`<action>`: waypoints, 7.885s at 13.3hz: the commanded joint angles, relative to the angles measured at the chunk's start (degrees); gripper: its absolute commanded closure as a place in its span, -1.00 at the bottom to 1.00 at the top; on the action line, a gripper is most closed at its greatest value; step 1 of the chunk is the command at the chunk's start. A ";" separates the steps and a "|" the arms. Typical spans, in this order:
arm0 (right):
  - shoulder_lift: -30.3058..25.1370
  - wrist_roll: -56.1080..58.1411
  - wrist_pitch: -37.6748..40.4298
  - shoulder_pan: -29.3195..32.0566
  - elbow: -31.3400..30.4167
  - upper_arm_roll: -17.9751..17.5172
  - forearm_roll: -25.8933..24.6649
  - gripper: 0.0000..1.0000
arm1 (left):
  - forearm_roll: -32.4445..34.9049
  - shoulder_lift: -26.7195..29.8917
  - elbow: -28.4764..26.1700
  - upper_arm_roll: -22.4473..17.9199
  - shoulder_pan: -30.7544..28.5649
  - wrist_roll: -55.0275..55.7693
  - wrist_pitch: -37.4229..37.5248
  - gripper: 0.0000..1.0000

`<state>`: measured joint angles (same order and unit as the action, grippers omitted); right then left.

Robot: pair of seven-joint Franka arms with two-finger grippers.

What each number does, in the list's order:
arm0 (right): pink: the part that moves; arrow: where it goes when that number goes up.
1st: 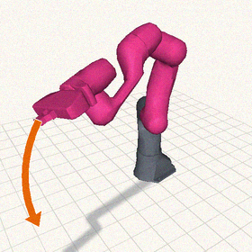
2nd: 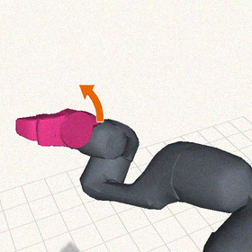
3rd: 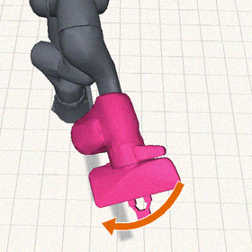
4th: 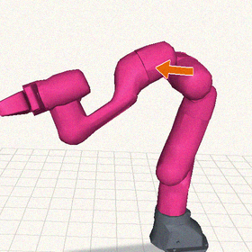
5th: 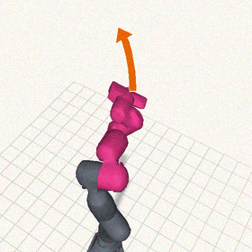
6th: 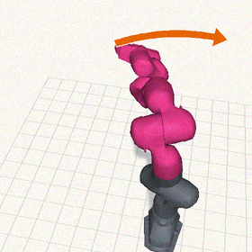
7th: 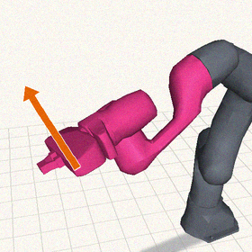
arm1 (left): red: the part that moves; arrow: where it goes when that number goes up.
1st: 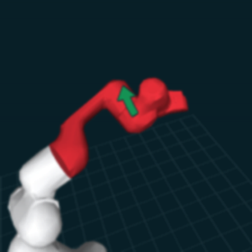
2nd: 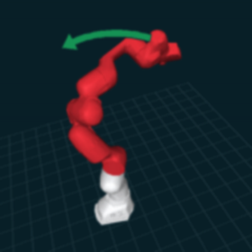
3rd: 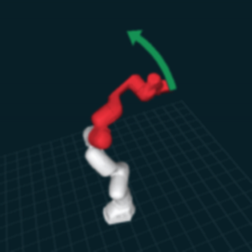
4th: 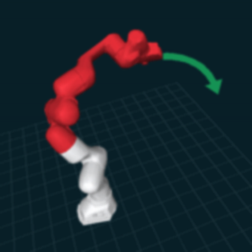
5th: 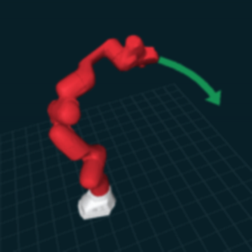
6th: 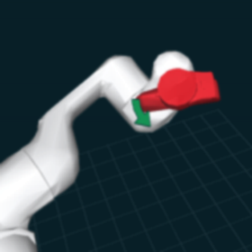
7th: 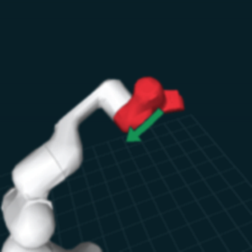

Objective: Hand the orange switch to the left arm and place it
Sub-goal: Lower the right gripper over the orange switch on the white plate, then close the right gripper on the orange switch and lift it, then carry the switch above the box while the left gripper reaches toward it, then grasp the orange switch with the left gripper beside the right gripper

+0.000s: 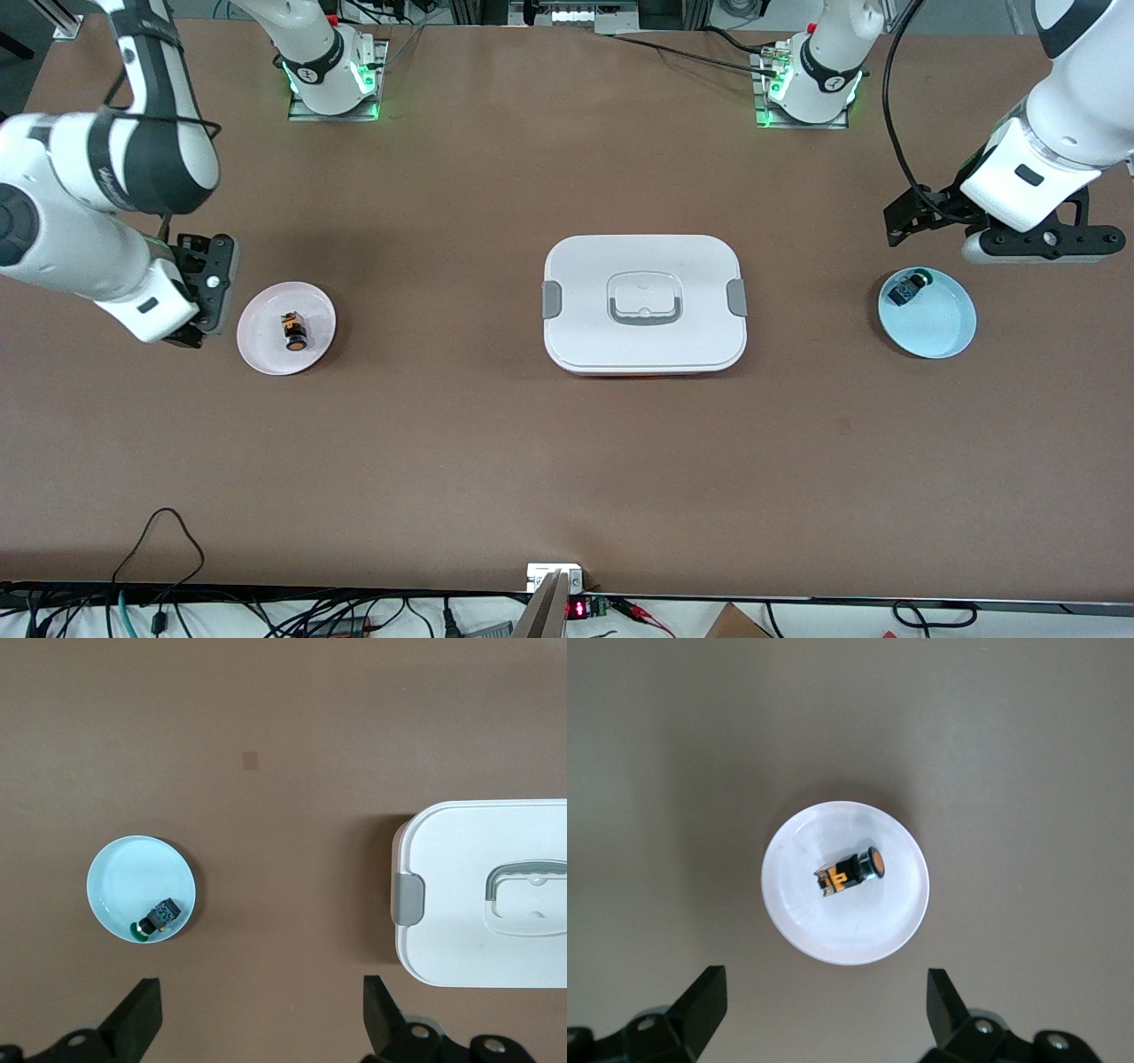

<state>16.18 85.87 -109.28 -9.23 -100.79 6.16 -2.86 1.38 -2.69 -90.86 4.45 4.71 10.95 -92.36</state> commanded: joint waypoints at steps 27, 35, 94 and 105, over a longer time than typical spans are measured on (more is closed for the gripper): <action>8.16 22.85 -40.22 2.28 -23.22 -0.53 -0.22 -1.00 | 0.82 -0.65 1.82 0.39 0.04 0.83 2.36 -1.00; 9.30 22.41 -41.63 2.46 -23.22 -1.41 -0.22 -1.00 | 0.82 -0.65 1.82 0.39 -0.05 0.74 2.71 -1.00; 12.64 3.96 -22.19 -26.89 9.03 -9.59 107.52 1.00 | -71.23 -13.31 -8.70 0.38 -2.25 -4.80 4.32 -1.00; 12.64 3.87 -22.64 -27.42 9.12 -9.59 109.12 1.00 | -98.22 -14.36 -24.81 0.82 6.09 -9.72 -5.02 -1.00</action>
<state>28.33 88.88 -131.39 -36.43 -92.89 -3.47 104.65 -93.79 -17.63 -114.59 5.51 8.99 2.06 -95.62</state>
